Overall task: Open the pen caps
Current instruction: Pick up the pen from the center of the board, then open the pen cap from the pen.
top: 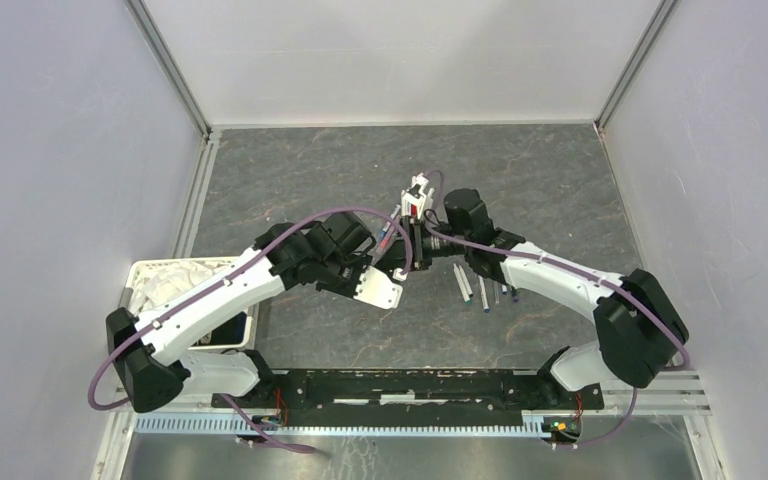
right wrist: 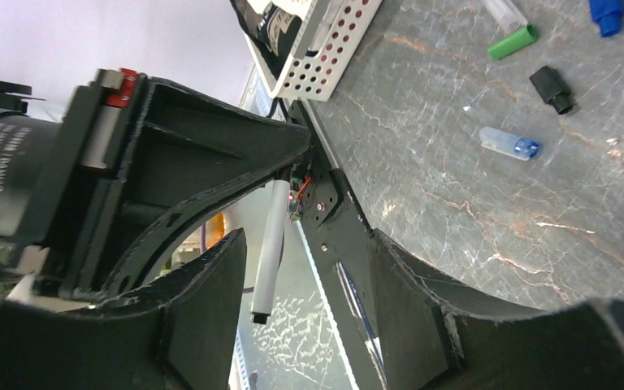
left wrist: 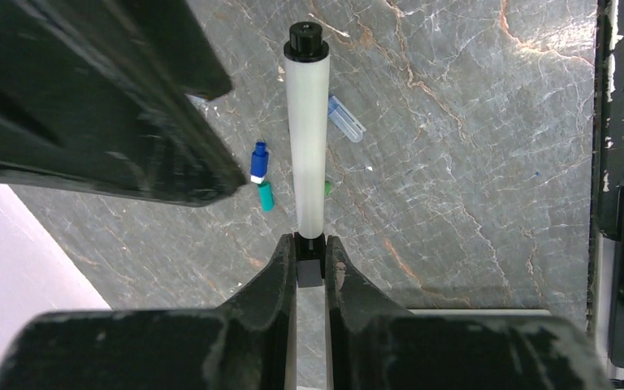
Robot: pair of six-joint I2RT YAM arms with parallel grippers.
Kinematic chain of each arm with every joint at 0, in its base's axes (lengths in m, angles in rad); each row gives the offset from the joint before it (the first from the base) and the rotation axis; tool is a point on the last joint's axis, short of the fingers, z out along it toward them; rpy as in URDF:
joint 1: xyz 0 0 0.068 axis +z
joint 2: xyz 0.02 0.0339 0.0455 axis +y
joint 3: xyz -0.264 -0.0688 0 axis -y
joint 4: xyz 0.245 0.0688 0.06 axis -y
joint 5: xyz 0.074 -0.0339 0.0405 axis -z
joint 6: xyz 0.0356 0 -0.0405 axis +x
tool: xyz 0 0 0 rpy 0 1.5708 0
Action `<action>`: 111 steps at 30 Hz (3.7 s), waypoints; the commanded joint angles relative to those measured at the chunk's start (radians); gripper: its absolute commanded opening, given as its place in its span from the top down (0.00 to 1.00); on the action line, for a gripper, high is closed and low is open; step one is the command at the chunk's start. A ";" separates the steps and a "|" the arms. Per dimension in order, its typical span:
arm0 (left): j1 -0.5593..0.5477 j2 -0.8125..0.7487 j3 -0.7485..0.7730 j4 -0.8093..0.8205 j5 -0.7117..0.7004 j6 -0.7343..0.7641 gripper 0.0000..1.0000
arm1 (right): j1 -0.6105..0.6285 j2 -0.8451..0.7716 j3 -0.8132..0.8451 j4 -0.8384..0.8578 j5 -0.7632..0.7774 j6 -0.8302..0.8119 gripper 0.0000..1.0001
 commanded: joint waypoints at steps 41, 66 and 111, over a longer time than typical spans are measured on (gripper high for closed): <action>-0.036 0.019 0.121 -0.100 0.086 0.030 0.35 | 0.082 0.040 0.014 0.148 -0.266 -0.068 1.00; -0.022 0.035 0.111 -0.101 0.082 0.080 0.98 | 0.103 0.126 0.131 0.032 -0.254 -0.146 0.94; 0.355 0.166 0.015 0.117 0.049 0.149 0.98 | -0.076 -0.133 -0.117 -0.538 -0.025 -0.488 1.00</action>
